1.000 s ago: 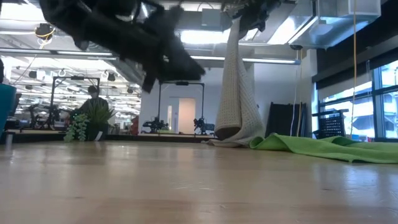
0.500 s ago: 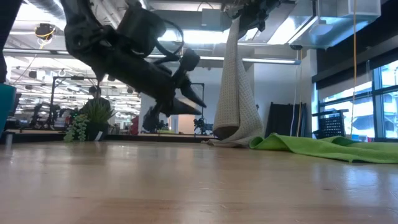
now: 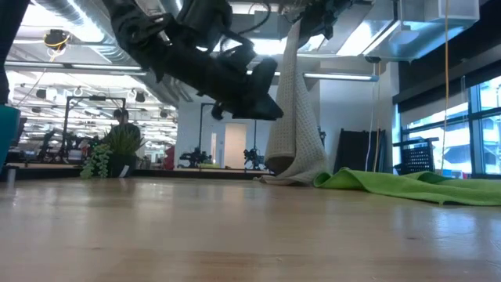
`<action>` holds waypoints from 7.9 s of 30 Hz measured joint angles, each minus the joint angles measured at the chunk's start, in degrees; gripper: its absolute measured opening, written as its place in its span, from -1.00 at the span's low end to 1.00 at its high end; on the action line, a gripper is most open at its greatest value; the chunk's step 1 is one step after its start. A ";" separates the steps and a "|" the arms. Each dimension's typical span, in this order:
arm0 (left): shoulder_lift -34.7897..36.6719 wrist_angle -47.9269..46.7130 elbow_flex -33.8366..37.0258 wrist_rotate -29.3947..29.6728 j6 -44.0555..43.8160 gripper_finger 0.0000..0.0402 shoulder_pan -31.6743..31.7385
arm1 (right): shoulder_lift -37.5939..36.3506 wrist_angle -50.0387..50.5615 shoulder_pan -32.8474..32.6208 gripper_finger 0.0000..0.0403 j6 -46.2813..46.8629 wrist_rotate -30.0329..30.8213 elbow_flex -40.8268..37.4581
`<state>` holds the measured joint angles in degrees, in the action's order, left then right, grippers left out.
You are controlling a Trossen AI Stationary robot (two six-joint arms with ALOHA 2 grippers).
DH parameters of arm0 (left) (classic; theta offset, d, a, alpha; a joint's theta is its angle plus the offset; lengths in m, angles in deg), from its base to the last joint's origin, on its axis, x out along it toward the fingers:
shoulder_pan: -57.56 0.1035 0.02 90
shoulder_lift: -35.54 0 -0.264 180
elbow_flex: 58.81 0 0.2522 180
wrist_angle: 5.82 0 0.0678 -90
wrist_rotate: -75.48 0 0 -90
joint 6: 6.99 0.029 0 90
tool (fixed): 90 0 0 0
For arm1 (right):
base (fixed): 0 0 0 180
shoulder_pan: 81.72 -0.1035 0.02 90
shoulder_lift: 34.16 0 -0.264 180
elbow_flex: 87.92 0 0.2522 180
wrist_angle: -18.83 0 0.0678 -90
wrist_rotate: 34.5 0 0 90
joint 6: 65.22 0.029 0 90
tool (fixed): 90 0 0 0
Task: Fold microfiber towels
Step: Fold the gray microfiber cloth
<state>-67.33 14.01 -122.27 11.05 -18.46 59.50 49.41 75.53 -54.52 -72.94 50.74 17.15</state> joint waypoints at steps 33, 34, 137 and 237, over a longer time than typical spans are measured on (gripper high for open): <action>-15.46 15.68 -14.41 29.97 25.45 -0.63 -2.75 | 0.00 -0.33 0.00 -0.97 1.48 -0.01 0.00; -15.44 15.75 -14.43 29.80 25.34 -0.63 -2.77 | 0.00 -0.35 0.00 -0.97 1.44 0.00 0.00; -15.52 0.76 -14.38 28.23 23.65 -0.63 10.17 | 0.00 -1.44 0.00 -0.97 1.24 -1.45 0.00; 3.97 -9.10 -14.36 15.26 33.56 -0.61 -2.29 | 0.00 0.54 0.00 -0.97 3.09 -1.36 0.02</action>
<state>-63.36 4.91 -136.63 26.31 15.10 57.21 49.41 76.07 -54.52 -69.85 49.39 17.17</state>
